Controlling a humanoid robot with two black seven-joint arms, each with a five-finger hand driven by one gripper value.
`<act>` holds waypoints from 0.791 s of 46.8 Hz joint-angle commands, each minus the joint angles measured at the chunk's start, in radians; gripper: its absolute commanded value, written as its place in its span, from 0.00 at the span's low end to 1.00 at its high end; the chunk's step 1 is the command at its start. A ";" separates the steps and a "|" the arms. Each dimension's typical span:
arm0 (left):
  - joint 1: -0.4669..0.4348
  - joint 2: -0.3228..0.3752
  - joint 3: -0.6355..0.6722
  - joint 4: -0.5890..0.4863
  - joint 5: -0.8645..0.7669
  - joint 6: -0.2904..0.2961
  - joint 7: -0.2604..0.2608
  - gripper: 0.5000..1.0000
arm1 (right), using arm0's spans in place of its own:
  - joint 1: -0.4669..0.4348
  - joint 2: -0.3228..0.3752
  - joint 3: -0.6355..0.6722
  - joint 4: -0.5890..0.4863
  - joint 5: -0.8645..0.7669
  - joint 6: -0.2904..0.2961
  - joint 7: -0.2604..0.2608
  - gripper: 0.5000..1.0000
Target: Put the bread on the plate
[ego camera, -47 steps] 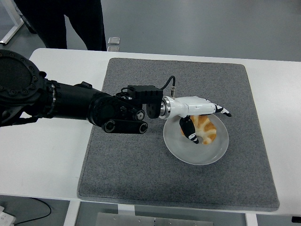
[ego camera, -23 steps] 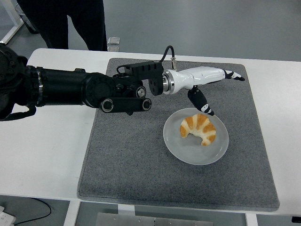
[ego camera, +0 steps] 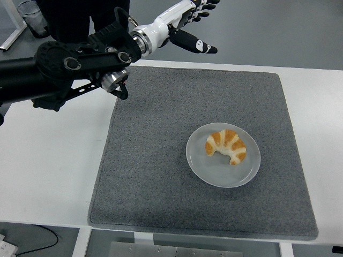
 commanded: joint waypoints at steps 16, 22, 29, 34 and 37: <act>0.198 0.167 -0.282 -0.014 -0.238 -0.003 0.012 1.00 | 0.000 0.000 0.001 0.000 0.000 -0.001 0.000 0.90; 0.261 0.189 -0.344 -0.014 -0.282 -0.011 0.015 1.00 | 0.000 0.000 0.001 0.000 0.000 0.000 0.000 0.90; 0.333 0.189 -0.446 -0.008 -0.335 -0.019 0.015 1.00 | 0.000 0.000 0.001 0.000 0.000 0.000 0.000 0.90; 0.391 0.175 -0.532 0.001 -0.353 -0.029 0.014 1.00 | 0.000 0.000 0.000 0.000 0.000 0.000 0.000 0.90; 0.423 0.163 -0.578 0.012 -0.359 -0.034 0.014 1.00 | 0.000 0.000 0.001 0.000 0.000 0.000 0.000 0.90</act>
